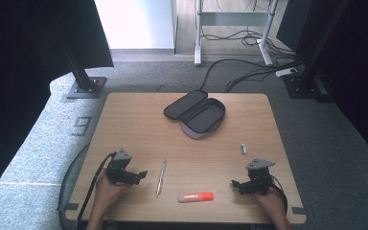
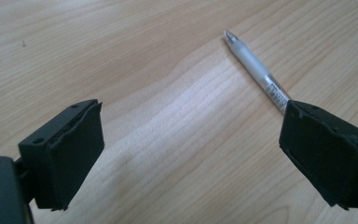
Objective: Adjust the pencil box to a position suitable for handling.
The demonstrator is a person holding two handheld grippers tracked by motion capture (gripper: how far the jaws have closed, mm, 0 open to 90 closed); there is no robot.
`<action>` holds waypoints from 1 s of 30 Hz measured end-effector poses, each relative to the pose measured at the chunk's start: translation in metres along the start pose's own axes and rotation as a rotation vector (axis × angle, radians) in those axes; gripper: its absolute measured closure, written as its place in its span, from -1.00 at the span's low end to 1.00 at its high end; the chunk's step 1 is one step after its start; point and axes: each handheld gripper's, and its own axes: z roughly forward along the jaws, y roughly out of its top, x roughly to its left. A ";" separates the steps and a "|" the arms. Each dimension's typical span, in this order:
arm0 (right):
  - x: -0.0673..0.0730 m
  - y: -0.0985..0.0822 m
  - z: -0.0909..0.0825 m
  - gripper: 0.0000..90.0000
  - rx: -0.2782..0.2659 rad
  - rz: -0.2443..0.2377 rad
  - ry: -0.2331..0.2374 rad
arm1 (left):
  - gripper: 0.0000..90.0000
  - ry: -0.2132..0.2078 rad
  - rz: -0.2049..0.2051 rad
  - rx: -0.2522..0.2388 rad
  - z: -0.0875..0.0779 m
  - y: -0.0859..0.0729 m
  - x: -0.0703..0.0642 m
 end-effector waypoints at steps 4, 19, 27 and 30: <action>0.000 0.000 0.000 -1.00 0.000 0.000 0.000 | -0.84 0.006 0.017 0.005 0.003 0.006 -0.003; 0.000 0.000 0.000 -1.00 0.000 0.000 0.000 | -0.72 -0.022 0.041 -0.019 0.009 0.030 -0.006; 0.000 0.000 0.000 -1.00 0.000 0.000 0.000 | -0.70 -0.029 0.043 -0.016 0.014 0.044 -0.007; 0.000 0.000 0.000 -1.00 0.000 0.000 0.000 | -0.69 -0.032 0.049 -0.016 0.015 0.050 -0.008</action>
